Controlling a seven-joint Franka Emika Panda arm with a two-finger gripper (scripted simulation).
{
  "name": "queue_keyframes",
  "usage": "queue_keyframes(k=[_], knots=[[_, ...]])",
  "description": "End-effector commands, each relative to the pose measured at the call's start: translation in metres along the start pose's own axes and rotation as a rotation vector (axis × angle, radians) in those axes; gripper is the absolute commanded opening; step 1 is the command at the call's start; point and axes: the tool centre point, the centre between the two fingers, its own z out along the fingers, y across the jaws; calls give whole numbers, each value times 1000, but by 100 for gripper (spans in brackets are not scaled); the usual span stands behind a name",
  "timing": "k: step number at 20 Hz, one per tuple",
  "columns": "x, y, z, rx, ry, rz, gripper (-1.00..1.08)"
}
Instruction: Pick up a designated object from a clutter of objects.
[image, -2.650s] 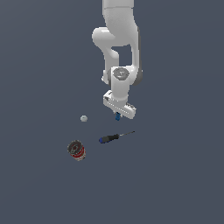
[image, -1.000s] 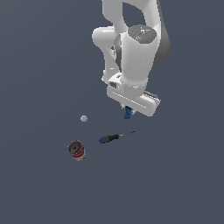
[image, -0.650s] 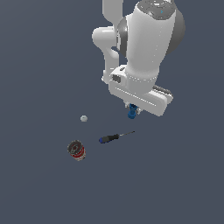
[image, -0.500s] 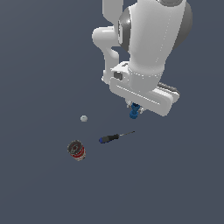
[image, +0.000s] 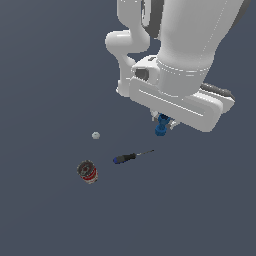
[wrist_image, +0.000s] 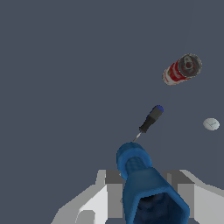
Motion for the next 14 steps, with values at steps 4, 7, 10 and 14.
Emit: queue_keyframes(k=[4,7,10,14], knots=[[9,-10,-17,0,0,0,-100],[12,-14,-23,0,0,0,-100],[14,-16,-26,0,0,0,-100],[15,-17,-28,0,0,0,-100]])
